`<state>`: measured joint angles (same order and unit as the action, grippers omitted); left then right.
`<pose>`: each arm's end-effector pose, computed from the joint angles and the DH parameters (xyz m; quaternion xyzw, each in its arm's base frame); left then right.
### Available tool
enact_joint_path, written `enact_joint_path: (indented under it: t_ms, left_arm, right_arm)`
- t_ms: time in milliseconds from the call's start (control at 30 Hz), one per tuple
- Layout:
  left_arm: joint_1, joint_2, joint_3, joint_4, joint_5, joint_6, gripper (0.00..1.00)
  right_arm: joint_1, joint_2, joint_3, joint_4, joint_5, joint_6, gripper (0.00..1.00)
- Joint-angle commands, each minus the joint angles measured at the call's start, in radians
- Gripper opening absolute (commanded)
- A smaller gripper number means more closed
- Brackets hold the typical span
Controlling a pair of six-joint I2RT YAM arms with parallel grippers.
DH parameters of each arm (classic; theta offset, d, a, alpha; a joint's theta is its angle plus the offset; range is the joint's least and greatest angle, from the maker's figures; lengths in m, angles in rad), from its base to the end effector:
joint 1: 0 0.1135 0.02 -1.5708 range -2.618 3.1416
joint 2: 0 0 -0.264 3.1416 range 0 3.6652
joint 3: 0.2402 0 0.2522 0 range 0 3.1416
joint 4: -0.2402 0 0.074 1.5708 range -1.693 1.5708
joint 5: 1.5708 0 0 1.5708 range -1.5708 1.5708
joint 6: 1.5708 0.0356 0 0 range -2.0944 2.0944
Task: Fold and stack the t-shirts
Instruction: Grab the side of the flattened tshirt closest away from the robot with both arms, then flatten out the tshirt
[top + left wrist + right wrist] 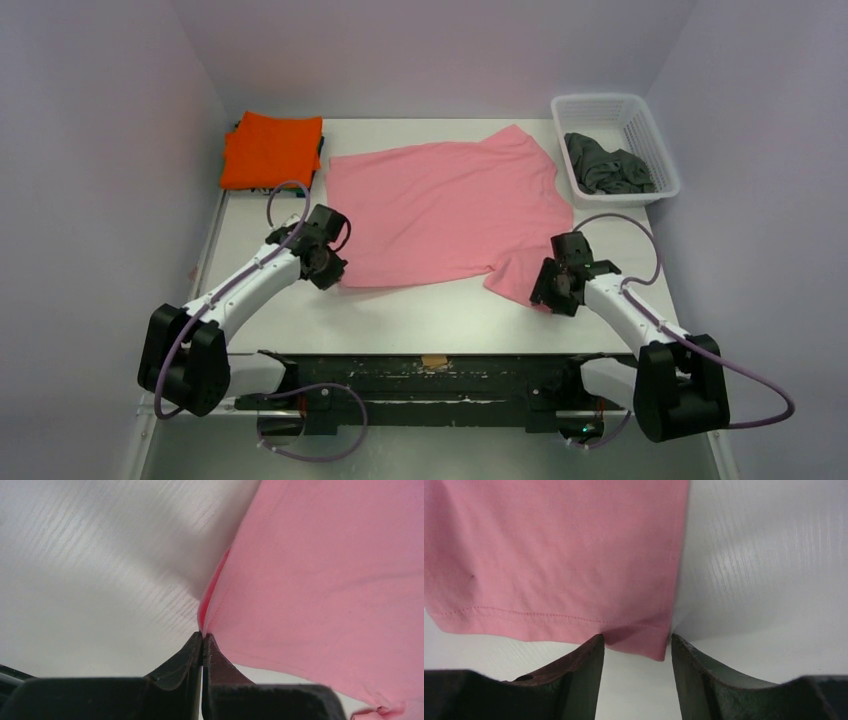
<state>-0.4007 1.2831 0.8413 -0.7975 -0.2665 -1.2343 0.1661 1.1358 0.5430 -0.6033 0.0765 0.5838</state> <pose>0.2131 -0.0801 0.2137 -0.4158 0.8850 -0.0297 0.2074 0.1834 0.0280 0.1639 0.2105 0.9590 0.0332 0.1869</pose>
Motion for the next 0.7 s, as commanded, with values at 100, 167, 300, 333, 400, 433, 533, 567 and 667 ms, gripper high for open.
enact_joint_path:
  t_ms: [100,167,300,333,400,433,533,567,667]
  left_arm:
    - [-0.004,-0.036,0.001,-0.025,-0.043,0.016,0.0]
    - [-0.004,-0.047,0.004,-0.022,-0.046,0.026,0.0]
    - [-0.004,-0.058,0.066,-0.07,-0.069,0.063,0.0]
    - [-0.004,-0.072,0.09,-0.087,-0.085,0.078,0.0]
    - [-0.004,-0.124,0.148,-0.125,-0.12,0.105,0.0]
    - [-0.004,-0.146,0.178,-0.135,-0.137,0.123,0.0]
    - [-0.005,-0.256,0.28,-0.134,-0.17,0.189,0.0]
    - [-0.004,-0.287,0.315,-0.122,-0.178,0.211,0.0]
    - [-0.004,-0.369,0.419,-0.085,-0.179,0.26,0.0]
  right_arm:
    - [0.027,0.127,0.016,0.121,0.034,0.043,0.36]
    - [0.034,0.156,0.02,0.154,0.037,0.03,0.18]
    - [0.035,0.137,0.063,0.167,0.099,0.023,0.0]
    - [0.035,0.1,0.083,0.166,0.107,0.021,0.0]
    - [0.034,-0.002,0.147,0.148,0.136,0.02,0.0]
    - [0.035,-0.052,0.169,0.138,0.15,0.026,0.0]
    - [0.035,-0.197,0.324,0.109,0.216,0.013,0.0]
    - [0.035,-0.23,0.379,0.097,0.242,0.004,0.0]
    - [0.034,-0.287,0.53,0.067,0.31,-0.007,0.0]
